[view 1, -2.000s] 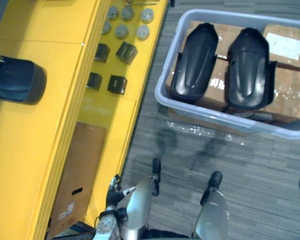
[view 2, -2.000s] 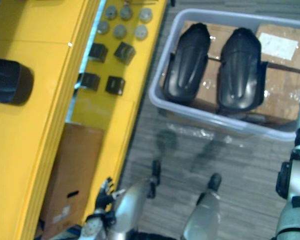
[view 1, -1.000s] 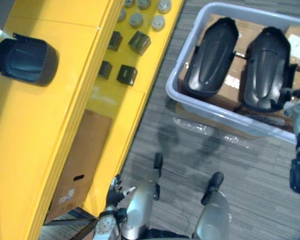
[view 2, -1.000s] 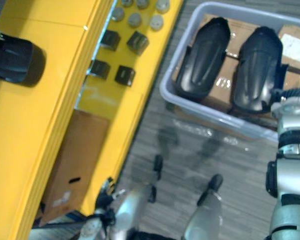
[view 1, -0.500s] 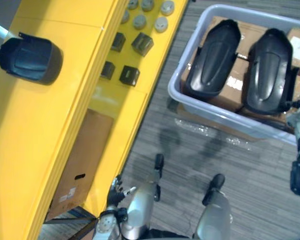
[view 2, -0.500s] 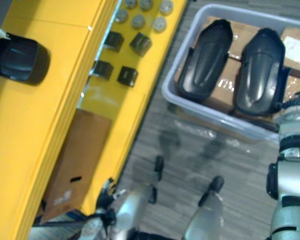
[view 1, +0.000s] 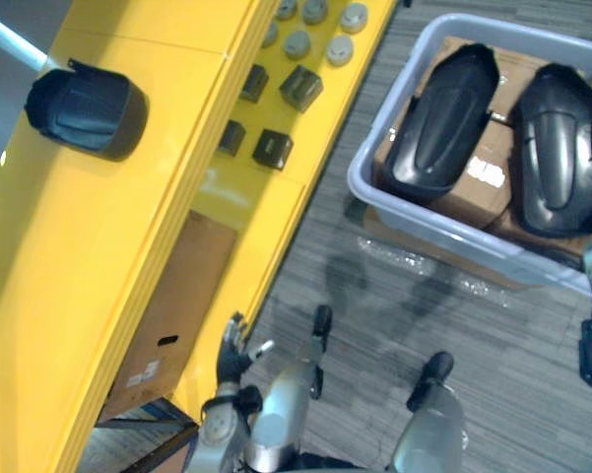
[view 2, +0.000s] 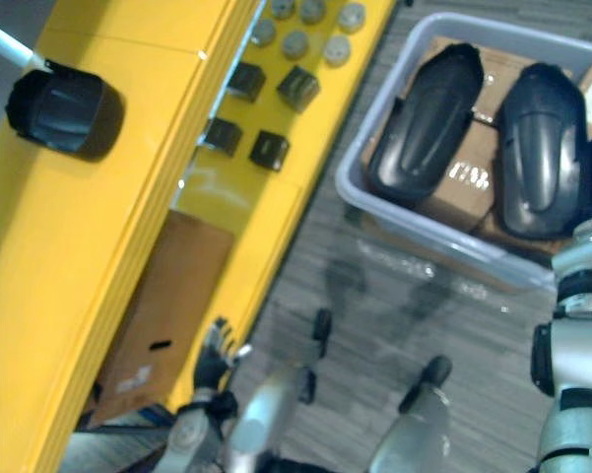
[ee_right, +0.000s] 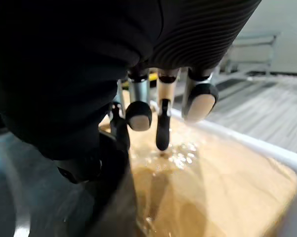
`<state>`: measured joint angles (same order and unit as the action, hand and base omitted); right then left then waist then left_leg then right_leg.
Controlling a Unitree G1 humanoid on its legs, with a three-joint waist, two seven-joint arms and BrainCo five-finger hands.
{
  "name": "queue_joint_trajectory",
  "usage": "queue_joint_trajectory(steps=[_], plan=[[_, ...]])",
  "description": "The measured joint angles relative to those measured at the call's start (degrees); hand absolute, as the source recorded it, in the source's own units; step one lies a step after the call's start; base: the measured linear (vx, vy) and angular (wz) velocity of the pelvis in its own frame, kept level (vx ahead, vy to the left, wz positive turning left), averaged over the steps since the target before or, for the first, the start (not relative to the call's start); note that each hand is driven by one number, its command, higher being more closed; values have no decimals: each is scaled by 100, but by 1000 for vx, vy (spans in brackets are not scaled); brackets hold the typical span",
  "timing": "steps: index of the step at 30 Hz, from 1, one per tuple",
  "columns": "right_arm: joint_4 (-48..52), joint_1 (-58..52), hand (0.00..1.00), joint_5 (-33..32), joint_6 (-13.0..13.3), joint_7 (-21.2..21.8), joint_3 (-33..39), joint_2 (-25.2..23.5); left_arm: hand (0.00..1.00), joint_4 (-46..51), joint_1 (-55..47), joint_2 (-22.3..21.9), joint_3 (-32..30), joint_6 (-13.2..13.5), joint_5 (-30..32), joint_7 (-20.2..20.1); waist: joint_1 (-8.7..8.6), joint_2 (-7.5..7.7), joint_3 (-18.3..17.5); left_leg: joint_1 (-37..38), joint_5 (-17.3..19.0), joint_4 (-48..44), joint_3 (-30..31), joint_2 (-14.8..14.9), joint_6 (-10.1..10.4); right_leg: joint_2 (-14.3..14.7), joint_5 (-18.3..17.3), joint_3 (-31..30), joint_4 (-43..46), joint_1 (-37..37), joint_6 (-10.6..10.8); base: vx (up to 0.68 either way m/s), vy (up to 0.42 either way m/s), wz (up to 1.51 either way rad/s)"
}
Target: Walk over and take plastic housings, then place them on the shelf
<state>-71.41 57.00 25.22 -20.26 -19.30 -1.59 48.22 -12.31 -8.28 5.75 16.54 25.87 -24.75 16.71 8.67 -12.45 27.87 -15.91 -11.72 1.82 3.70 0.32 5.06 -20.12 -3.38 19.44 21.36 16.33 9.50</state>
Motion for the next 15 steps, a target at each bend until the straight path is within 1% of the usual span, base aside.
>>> queue_joint_trajectory(steps=[3,4,6,7,9,10,11,13,14,15], plan=[[67,-23,100,-28,24,-131,-9,-59,0,659,-25,3,-152,-7,-20,39,-11,46,29,119,-23,46,35,19,12,17,-4,72,-44,-149,-6,-54,-64,5],[236,-42,100,-43,18,-246,-19,-107,0,968,-77,7,-203,-28,-56,-26,-13,105,37,254,-52,150,26,41,20,40,-3,88,-126,-257,-6,-43,-68,-4],[522,-90,100,-92,16,-334,-28,-166,0,1260,-173,12,-251,-46,-201,-147,-28,182,22,331,-79,225,16,65,20,66,-2,90,-174,-307,-7,-12,-55,-6],[1017,-249,100,-148,10,-428,-103,-181,0,1662,-264,69,-282,-140,-235,-311,-38,324,36,438,-87,270,4,126,26,141,21,116,-316,-457,-14,9,-67,-8],[1248,-340,100,-150,10,-459,-149,-233,0,1893,-337,92,-318,-207,-234,-427,-41,445,18,518,-86,270,-29,159,27,196,58,121,-410,-565,-21,38,-73,-11],[1542,-497,100,-173,19,-569,-149,-359,0,2163,-348,168,-346,-341,-224,-555,-45,612,-27,663,-49,273,-100,229,60,303,146,123,-602,-786,-33,61,-65,-15],[1656,-544,100,-174,20,-618,-148,-421,0,2249,-345,212,-370,-376,-216,-593,-49,664,-53,695,-27,273,-113,256,78,329,173,124,-674,-842,-38,54,-57,-17],[1964,-680,100,-176,56,-796,-141,-558,0,2447,-307,327,-475,-462,-198,-689,-101,822,-155,715,1,273,-144,306,92,391,207,122,-792,-894,-46,31,-47,-11],[2257,-811,100,-177,165,-981,-132,-580,0,2510,-161,395,-542,-592,-195,-703,-161,911,-200,810,35,276,-165,330,97,447,239,131,-925,-1035,-45,31,-64,-13],[2391,-874,100,-175,190,-1026,-131,-591,0,2518,-116,415,-563,-659,-194,-716,-160,944,-254,842,58,277,-211,341,90,474,246,110,-969,-1062,-45,41,-71,-26]])
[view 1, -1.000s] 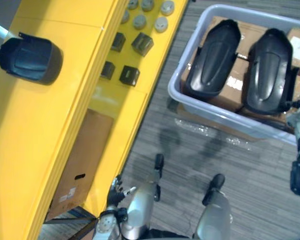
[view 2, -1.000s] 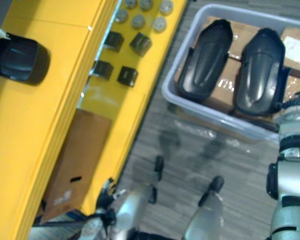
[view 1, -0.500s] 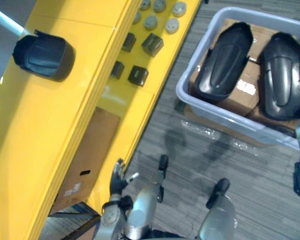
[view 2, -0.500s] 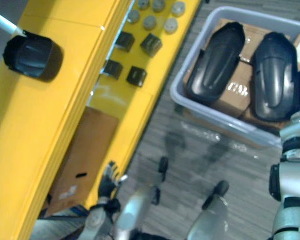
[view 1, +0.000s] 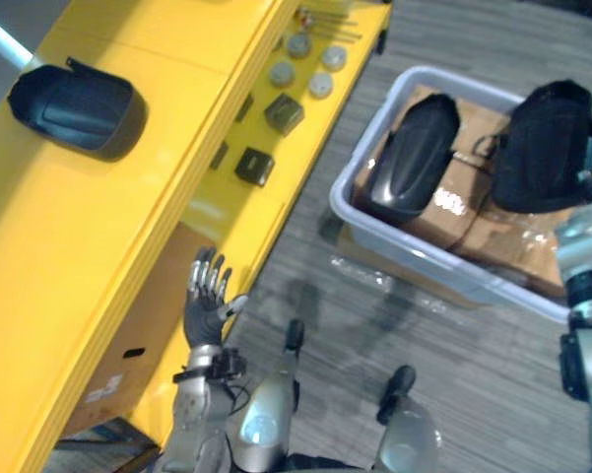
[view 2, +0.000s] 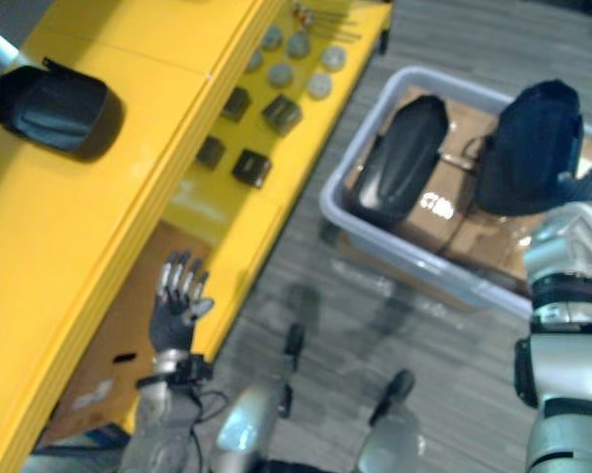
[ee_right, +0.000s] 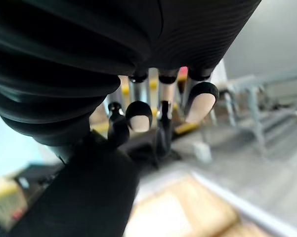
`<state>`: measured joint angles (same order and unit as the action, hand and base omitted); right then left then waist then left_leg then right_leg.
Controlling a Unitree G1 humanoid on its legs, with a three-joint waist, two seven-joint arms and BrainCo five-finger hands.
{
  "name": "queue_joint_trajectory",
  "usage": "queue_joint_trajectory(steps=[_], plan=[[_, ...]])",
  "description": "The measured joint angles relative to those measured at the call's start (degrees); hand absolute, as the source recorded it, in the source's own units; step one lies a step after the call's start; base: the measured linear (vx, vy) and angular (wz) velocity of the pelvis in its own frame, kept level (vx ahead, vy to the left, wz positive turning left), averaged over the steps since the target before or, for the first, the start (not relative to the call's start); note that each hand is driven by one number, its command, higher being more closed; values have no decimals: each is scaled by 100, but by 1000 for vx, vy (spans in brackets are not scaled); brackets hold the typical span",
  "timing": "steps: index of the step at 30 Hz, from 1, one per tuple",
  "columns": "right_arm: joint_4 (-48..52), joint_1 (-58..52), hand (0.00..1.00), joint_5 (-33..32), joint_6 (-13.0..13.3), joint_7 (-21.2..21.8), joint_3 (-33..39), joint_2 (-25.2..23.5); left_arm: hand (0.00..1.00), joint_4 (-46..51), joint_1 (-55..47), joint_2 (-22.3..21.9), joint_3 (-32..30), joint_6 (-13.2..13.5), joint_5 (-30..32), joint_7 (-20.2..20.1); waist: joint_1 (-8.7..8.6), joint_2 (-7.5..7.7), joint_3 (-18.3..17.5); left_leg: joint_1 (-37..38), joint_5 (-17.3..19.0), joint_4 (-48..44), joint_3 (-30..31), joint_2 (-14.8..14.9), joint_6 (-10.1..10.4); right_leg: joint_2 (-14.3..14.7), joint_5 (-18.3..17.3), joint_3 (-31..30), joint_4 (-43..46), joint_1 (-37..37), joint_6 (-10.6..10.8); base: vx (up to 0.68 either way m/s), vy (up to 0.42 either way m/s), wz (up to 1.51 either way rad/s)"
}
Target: Walk over and take plastic housings, then place them on the shelf
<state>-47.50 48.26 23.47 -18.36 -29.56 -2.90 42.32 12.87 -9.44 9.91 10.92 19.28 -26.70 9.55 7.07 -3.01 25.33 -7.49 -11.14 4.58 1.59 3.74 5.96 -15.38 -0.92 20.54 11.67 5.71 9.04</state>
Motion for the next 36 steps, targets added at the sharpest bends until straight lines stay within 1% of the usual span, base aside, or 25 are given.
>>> queue_joint_trajectory(steps=[2,3,4,5,7,8,9,10,12,13,14,15,16,18,19,20,21,22,25,27,30,32,34,35,36], plan=[[455,-291,100,45,149,-170,4,-198,0,25,141,99,-77,-295,3,-124,-34,174,-266,143,93,1,-153,69,20,70,86,-54,-246,-167,-7,52,-45,-32],[526,-387,100,62,194,-184,4,-246,0,32,196,105,-75,-363,5,-141,-36,224,-335,185,118,1,-190,88,14,94,96,-70,-291,-205,-10,64,-49,-23],[696,-587,100,153,239,-203,5,-333,0,77,282,91,-69,-535,8,-179,-45,315,-519,204,143,1,-225,121,39,156,125,-96,-374,-237,-13,72,-55,-18],[841,-697,100,212,283,-242,20,-403,0,131,362,94,-66,-735,9,-228,-95,382,-622,271,166,2,-249,154,67,197,157,-105,-455,-323,-24,62,-58,-17],[1081,-745,100,243,373,-306,27,-486,0,185,447,96,-65,-909,7,-291,-122,440,-706,399,208,4,-388,204,81,253,192,-200,-541,-406,-44,45,-45,-29],[1263,-775,100,315,467,-317,48,-516,0,188,517,98,-56,-1035,0,-303,-129,456,-778,451,235,5,-474,236,80,275,223,-269,-599,-429,-56,33,-34,-45],[1596,-905,100,473,593,-425,175,-517,0,189,657,79,-57,-1213,-27,-313,-166,452,-864,535,252,6,-554,256,90,317,259,-342,-663,-483,-58,23,-20,-33],[1699,-979,100,542,655,-460,268,-517,0,189,721,80,-59,-1283,-36,-319,-183,454,-893,563,258,7,-577,261,94,337,260,-350,-672,-510,-57,7,-29,-23],[2101,-1247,100,677,932,-595,396,-518,0,177,919,87,-88,-1541,-50,-309,-303,470,-1127,586,268,9,-750,274,90,363,327,-441,-770,-501,-49,-5,-14,-22],[2204,-1271,100,699,1004,-622,396,-518,0,172,989,86,-97,-1622,-55,-306,-321,470,-1140,627,273,10,-802,275,88,365,347,-494,-785,-509,-52,-6,2,-36],[2393,-1347,100,828,1193,-688,397,-519,0,104,1170,86,-91,-1754,-129,-310,-359,468,-1143,726,293,12,-883,275,100,370,386,-575,-837,-574,-50,-25,2,-30],[2496,-1395,100,902,1287,-700,396,-530,0,39,1269,85,-92,-1834,-224,-309,-394,472,-1160,760,299,13,-920,275,102,371,398,-616,-848,-587,-46,-57,5,-41],[2798,-1544,100,1066,1602,-769,396,-634,0,-362,1583,89,-93,-2123,-468,-311,-491,472,-1333,779,313,38,-1042,274,88,377,447,-699,-930,-567,-27,-61,3,-30],[3005,-1657,100,1174,1807,-820,390,-697,0,-707,1807,88,-65,-2308,-541,-305,-515,488,-1393,832,341,47,-1122,292,93,393,454,-769,-984,-576,-10,-46,-4,-33],[3167,-1721,100,1290,2013,-833,387,-821,0,-1080,1991,90,-59,-2436,-711,-297,-540,507,-1450,877,372,49,-1212,318,115,411,470,-804,-1036,-579,-17,-40,-10,-38],[3277,-1763,100,1394,2154,-837,374,-894,0,-1340,2134,91,-51,-2542,-729,-298,-573,535,-1481,900,375,50,-1267,337,118,422,488,-804,-1052,-578,-27,-56,-23,-42],[3383,-1818,100,1534,2383,-840,350,-977,0,-1671,2299,97,-39,-2669,-1012,-289,-603,576,-1509,948,379,52,-1334,362,123,435,510,-806,-1053,-579,-45,-48,-24,-24],[3462,-1873,100,1637,2585,-841,304,-1033,0,-1933,2427,106,8,-2777,-1245,-271,-677,615,-1556,947,384,52,-1332,368,130,450,523,-805,-1057,-578,-63,-42,-21,-17],[3568,-1897,100,1801,2871,-841,146,-1114,0,-2254,2609,97,198,-2889,-1647,-250,-768,686,-1602,945,385,52,-1347,399,135,457,559,-823,-1102,-578,-90,-18,-8,-5],[3576,-1936,100,1921,3107,-838,-16,-1231,0,-2423,2756,96,354,-3032,-1959,-240,-777,729,-1633,946,387,51,-1373,423,139,465,579,-844,-1130,-575,-90,-6,-16,-5],[3589,-1943,100,2027,3339,-793,-294,-1370,0,-2712,2922,93,392,-3136,-2388,-208,-778,732,-1635,948,388,50,-1387,418,141,463,628,-858,-1144,-573,-72,0,0,0],[3590,-1944,100,2039,3446,-776,-445,-1425,0,-2856,2990,85,405,-3177,-2520,-210,-780,734,-1636,948,379,49,-1389,416,128,464,653,-860,-1148,-573,-103,0,0,0],[3604,-1943,100,2044,3495,-696,-540,-1500,0,-3003,3053,76,518,-3150,-2752,-212,-779,735,-1637,948,377,48,-1390,410,127,462,662,-860,-1149,-573,-113,0,0,0],[3611,-1944,100,2044,3496,-649,-598,-1562,0,-3029,3085,74,613,-3123,-2834,-222,-780,737,-1638,948,377,47,-1392,407,127,461,668,-860,-1151,-573,-117,0,0,0],[3611,-1944,100,2055,3500,-612,-670,-1599,0,-3036,3114,34,658,-3033,-2971,-231,-781,737,-1638,948,378,47,-1391,398,127,462,679,-860,-1152,-573,-115,0,0,0]])
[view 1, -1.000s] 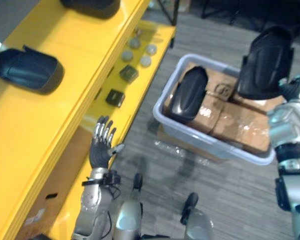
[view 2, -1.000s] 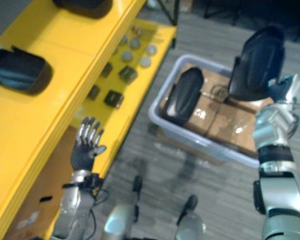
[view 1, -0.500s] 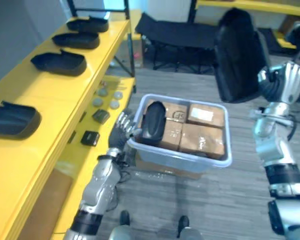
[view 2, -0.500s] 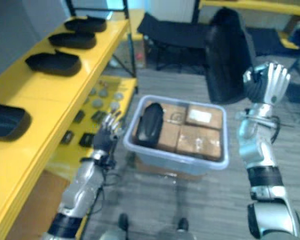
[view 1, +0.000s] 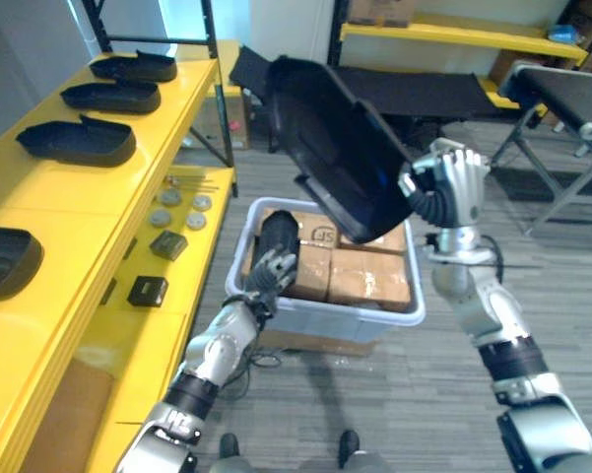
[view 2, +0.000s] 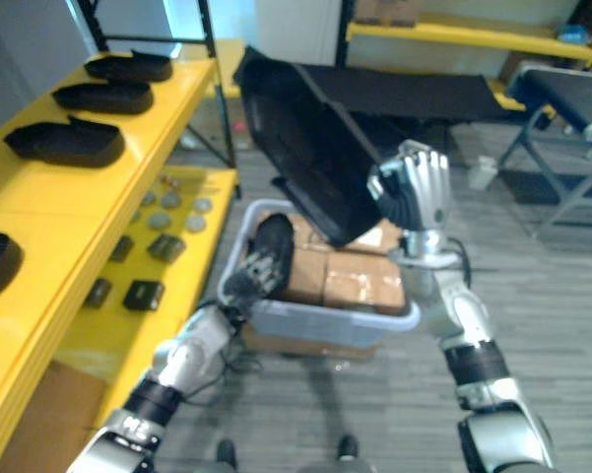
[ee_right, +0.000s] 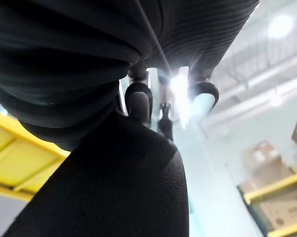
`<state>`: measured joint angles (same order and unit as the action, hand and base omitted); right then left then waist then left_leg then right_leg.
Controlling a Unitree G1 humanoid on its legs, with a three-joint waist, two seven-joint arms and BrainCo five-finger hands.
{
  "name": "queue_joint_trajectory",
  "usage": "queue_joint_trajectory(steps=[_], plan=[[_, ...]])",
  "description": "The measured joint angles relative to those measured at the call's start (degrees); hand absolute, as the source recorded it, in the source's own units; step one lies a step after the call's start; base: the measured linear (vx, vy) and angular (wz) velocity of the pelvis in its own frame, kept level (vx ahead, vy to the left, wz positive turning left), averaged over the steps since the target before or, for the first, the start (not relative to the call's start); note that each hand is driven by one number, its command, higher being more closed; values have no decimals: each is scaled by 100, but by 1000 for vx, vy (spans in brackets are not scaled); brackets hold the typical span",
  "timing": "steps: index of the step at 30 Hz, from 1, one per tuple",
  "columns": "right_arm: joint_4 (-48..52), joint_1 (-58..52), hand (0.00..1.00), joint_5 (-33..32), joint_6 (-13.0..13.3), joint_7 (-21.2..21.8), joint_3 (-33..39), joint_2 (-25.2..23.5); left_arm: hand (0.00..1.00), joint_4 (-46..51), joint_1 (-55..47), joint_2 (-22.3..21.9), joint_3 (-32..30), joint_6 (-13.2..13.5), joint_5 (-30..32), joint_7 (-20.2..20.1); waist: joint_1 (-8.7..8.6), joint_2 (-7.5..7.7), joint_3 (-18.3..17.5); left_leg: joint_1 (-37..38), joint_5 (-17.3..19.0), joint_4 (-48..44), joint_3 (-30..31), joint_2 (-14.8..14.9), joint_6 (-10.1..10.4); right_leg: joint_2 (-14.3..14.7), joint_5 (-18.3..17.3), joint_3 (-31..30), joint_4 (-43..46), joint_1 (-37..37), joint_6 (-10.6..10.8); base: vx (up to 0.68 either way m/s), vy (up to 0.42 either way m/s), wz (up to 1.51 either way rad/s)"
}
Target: Walk over and take plastic housings, then place them on the shelf
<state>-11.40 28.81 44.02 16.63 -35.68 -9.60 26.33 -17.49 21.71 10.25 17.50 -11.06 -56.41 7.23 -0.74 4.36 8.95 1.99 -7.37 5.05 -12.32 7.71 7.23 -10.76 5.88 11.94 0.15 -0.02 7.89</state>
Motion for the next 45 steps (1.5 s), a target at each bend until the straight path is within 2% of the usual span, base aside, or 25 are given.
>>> queue_joint_trajectory(steps=[8,11,16,17,21,26,30,37,38,43,45], plan=[[-1,-8,100,7,55,106,-484,-215,0,20,408,-294,165,788,-228,-31,-4,0,-1,3,-1,-1,1,-36,-3,-9,16,-7,-1,-2,8,0,0,0],[-18,-49,100,6,68,181,-641,-269,0,95,431,-359,217,995,-413,-243,-7,0,-2,3,-1,-2,2,-36,-3,-13,15,-11,-2,-2,8,0,0,0],[-69,-122,100,-48,68,170,-716,-416,0,133,429,-359,346,1250,-657,-334,-7,1,-3,4,0,-5,1,-39,-3,-18,15,-17,-2,-1,8,0,0,0],[-90,-139,100,-51,67,164,-719,-417,100,204,428,-358,351,1284,-657,-317,-6,2,-4,3,0,-6,1,-39,-3,-18,15,-17,-2,-1,8,0,0,0],[-318,-219,100,-62,70,68,-799,-420,100,646,428,-351,349,1595,-638,-87,-2,10,-36,-2,1,-26,3,-39,-2,-19,15,-14,-9,0,7,0,0,0],[-341,-461,100,-311,200,-91,-948,-478,100,675,426,-333,346,1648,-431,398,-9,-1,-184,-8,3,-28,5,-38,-4,-19,16,-8,-38,-4,7,0,0,0],[-221,-502,100,-513,344,-174,-1118,-562,100,673,424,-333,297,1823,-110,811,-4,5,-188,-5,2,-28,22,-34,-4,-16,19,1,-38,-13,2,0,0,0],[-24,-611,100,-560,447,-179,-1326,-717,100,673,357,-333,54,1835,489,1000,5,52,-218,1,4,-29,53,-33,-4,-16,28,4,-63,-33,-8,0,0,0],[-24,-642,0,-561,448,-179,-1329,-729,100,673,345,-333,50,1834,556,1000,5,62,-225,3,4,-29,55,-33,-4,-16,30,7,-72,-41,-10,0,0,0],[-23,-671,0,-871,674,-161,-1422,-743,100,676,339,-333,-29,1830,1091,999,1,71,-231,19,22,-29,53,-26,19,-14,33,1,-96,-56,-21,0,0,0],[-20,-678,0,-1183,882,-26,-1463,-743,100,685,302,-333,-59,1825,1268,995,0,71,-231,20,23,-29,54,-16,22,-11,31,-2,-107,-58,-32,0,0,0]])
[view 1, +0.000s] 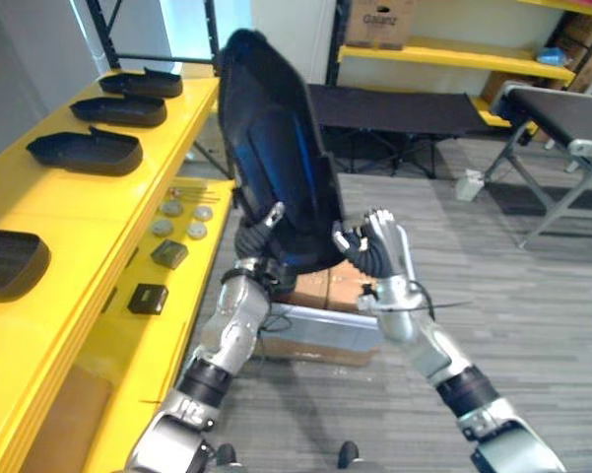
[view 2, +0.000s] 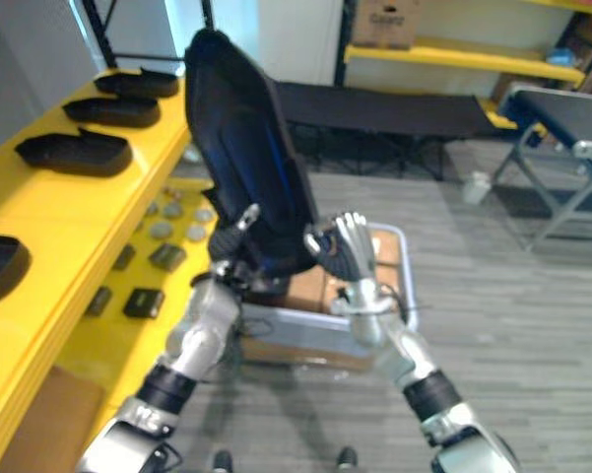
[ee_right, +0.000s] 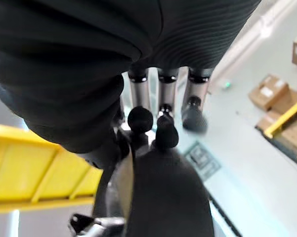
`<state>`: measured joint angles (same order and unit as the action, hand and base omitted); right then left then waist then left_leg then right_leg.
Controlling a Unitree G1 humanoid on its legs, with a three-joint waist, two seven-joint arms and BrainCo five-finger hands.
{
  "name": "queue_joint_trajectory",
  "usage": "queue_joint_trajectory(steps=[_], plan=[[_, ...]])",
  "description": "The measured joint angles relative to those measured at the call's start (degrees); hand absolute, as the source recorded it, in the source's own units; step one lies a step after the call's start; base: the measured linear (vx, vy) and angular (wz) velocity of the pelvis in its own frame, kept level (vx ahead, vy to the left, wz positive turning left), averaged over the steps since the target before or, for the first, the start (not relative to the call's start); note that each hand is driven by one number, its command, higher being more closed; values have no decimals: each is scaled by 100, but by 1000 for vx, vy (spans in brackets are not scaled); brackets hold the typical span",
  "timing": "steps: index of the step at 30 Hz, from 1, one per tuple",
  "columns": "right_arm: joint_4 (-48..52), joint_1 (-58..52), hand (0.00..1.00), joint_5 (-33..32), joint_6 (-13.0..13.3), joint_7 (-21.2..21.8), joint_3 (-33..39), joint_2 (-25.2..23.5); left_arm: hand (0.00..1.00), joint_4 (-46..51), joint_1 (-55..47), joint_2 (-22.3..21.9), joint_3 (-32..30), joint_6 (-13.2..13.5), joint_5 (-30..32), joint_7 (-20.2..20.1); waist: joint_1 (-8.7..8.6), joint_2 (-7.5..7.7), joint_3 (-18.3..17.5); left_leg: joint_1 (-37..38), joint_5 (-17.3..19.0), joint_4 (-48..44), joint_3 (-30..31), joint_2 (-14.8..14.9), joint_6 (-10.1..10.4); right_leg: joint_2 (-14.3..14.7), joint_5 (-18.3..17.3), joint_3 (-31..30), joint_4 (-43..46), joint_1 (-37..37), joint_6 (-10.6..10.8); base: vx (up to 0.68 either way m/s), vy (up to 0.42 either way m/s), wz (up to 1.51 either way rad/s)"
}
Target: Walk over and take plastic housings, then place them on the shelf
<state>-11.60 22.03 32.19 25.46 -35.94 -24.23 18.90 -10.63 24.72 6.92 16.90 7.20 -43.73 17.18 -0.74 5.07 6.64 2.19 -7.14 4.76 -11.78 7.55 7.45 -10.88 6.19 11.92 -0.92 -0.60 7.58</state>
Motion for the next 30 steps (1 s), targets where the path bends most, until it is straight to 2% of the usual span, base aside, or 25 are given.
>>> queue_joint_trajectory(steps=[4,7,9,11,14,17,20,24,28,30], plan=[[142,-82,0,-460,307,352,-63,0,100,20,-147,0,0,14,215,-1,0,0,0,2,10,0,0,3,12,2,0,-2,-18,-7,-1,0,0,0],[234,-104,0,-1243,542,820,-159,-3,100,62,-292,0,-8,24,480,25,3,0,0,19,23,-1,0,6,22,7,7,-2,-52,-39,-1,0,0,0],[252,-105,0,-2419,576,1567,-219,-17,100,64,-342,0,-91,30,1092,186,7,0,0,50,36,-1,-2,11,22,12,14,-2,-54,-67,9,0,0,0],[265,-105,0,-3187,569,2100,-211,-43,100,142,-368,-23,-177,32,1612,382,7,-1,0,78,41,-1,-20,-21,14,39,11,-8,-39,-71,10,1,0,-2],[807,-104,0,-3888,531,2667,-86,-173,100,376,-415,-103,-339,43,2676,699,16,-2,0,110,36,-1,-102,-18,2,47,12,-84,-18,-41,12,3,-3,-11],[1662,-38,0,-4141,434,2888,264,-425,100,354,-484,-298,-528,31,3536,970,1,-11,-30,207,56,0,-132,-22,8,41,-19,-115,51,-78,10,5,4,-8],[2193,325,0,-4324,361,2953,742,-426,100,305,-613,-431,-786,30,4014,1186,-22,-14,-31,254,69,2,-164,-21,21,44,-43,-142,54,-88,4,-14,3,-4],[2465,336,0,-4787,187,2835,1928,-326,100,214,-904,-491,-1529,34,4039,1511,-33,-54,-116,283,103,26,-270,-18,26,46,-90,-212,48,-75,29,-23,8,-7],[2491,-95,0,-5021,48,2707,2690,-256,100,212,-1066,-488,-2086,61,4063,1815,-52,-98,-233,280,125,29,-318,-24,25,45,-84,-277,34,-39,38,2,6,-7],[2490,-569,0,-5233,-25,2659,3096,-260,100,213,-1121,-484,-2249,241,4238,1901,-70,-112,-264,275,137,28,-332,-26,32,45,-84,-291,21,-32,40,9,3,-2]])
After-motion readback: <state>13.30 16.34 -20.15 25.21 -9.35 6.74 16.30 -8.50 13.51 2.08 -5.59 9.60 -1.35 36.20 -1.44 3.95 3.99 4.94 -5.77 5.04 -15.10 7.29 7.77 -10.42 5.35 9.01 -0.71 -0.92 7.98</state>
